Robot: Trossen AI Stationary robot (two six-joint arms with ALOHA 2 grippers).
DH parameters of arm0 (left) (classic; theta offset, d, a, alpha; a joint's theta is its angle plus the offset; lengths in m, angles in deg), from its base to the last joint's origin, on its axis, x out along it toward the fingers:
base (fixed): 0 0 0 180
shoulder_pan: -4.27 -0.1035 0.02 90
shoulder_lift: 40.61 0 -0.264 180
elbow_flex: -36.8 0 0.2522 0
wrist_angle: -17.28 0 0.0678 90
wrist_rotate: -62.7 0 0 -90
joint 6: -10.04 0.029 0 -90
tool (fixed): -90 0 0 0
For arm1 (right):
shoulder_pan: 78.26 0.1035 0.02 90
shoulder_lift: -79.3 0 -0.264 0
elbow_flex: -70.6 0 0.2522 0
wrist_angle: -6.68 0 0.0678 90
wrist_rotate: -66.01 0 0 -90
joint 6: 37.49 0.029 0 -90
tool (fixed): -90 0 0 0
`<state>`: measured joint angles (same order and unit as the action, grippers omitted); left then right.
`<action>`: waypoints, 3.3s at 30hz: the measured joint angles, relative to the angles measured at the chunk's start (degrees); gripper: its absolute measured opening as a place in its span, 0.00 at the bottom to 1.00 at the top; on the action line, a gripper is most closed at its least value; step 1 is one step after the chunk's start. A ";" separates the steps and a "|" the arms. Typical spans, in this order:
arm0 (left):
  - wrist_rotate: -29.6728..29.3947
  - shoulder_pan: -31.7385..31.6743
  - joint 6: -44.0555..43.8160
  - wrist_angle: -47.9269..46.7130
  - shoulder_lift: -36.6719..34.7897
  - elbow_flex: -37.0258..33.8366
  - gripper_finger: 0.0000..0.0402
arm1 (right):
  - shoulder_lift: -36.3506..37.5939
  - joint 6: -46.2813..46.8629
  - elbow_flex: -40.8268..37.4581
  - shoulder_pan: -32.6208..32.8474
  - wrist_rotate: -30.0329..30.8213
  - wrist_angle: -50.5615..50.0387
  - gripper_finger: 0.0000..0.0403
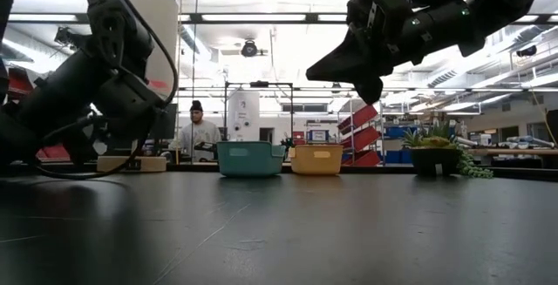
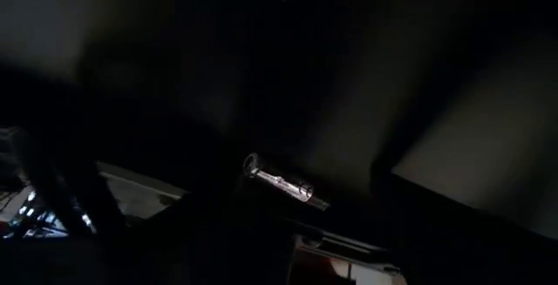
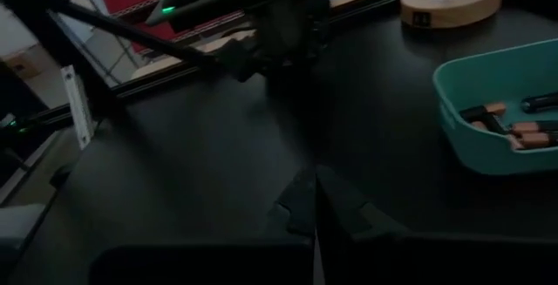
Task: Sort batteries
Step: Put the silver black battery into the yellow bin
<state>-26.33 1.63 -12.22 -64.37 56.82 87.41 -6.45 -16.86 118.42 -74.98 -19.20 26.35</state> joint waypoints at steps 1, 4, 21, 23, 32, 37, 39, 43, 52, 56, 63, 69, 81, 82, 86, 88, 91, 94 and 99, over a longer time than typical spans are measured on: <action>0.45 -0.60 1.24 0.14 0.01 -0.26 0.66 | 0.00 -0.28 0.00 0.13 -0.26 0.00 0.00; 1.63 -2.17 2.93 0.29 0.11 -0.52 0.63 | 0.00 -1.28 0.00 0.43 -0.69 0.04 0.00; 4.67 -5.16 -4.36 0.78 0.07 -1.45 0.62 | 0.00 -2.79 0.00 0.86 -2.96 0.44 0.00; 4.75 -5.14 -3.72 0.84 0.07 -1.52 0.62 | 0.00 -2.79 0.00 0.85 -2.98 0.44 0.00; 8.10 -6.86 -5.56 1.34 0.11 -2.26 0.60 | 0.00 -2.81 0.00 1.52 -3.50 0.44 0.00; 9.44 -6.76 -4.79 1.58 0.17 -1.99 0.55 | 0.00 -3.53 0.00 1.61 -4.01 0.78 0.00; 9.86 -6.70 -4.51 1.50 0.22 -1.52 0.52 | 0.00 -3.86 0.00 1.61 -4.05 0.83 0.00; 10.58 -6.65 -2.66 1.67 0.24 -0.20 0.44 | 0.00 -4.23 0.00 1.61 -4.07 1.00 0.00; 10.84 -6.14 -1.91 2.81 0.09 0.05 0.34 | 0.00 -4.85 0.00 1.58 -4.09 1.29 0.00; 11.60 -5.58 -2.26 4.20 -0.17 -1.80 0.31 | 0.00 -5.73 0.00 1.58 -4.09 1.26 0.00; 10.71 -5.46 -3.76 3.48 0.07 -1.49 0.22 | 0.00 -5.83 0.00 1.58 -4.09 1.29 0.00; 8.68 -5.40 -3.17 2.51 0.22 0.32 0.10 | 0.00 -5.83 0.00 1.55 -4.09 1.29 0.00; 2.37 -4.63 -3.61 -4.93 -1.57 4.01 0.11 | 0.00 -5.83 0.00 1.52 -4.07 1.25 0.00; 2.67 -4.62 -3.58 -4.96 -2.14 4.47 0.11 | 0.00 -5.83 0.00 1.54 -4.07 1.27 0.00; 2.68 -4.69 -3.64 -5.41 -4.95 7.66 0.11 | 0.00 -5.83 0.00 1.52 -4.07 0.95 0.00; 2.43 -4.69 -3.68 -5.09 -6.05 10.14 0.11 | 0.00 -5.83 0.00 1.52 -4.07 0.82 0.00; 1.08 -4.69 -3.40 -3.85 -6.96 14.76 0.12 | 0.00 -5.82 0.00 1.52 -4.07 0.68 0.00; 0.11 -4.75 -2.00 -1.23 -7.04 19.95 0.12 | 0.00 -5.83 0.00 1.47 -4.06 0.27 0.00; -1.36 -5.16 1.36 3.65 -7.00 27.83 0.12 | 0.00 -5.83 0.02 1.04 -3.89 -0.96 0.00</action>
<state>-27.69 -3.54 -10.86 -60.72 49.81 115.25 -6.45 -22.68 118.45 -73.94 -23.10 25.38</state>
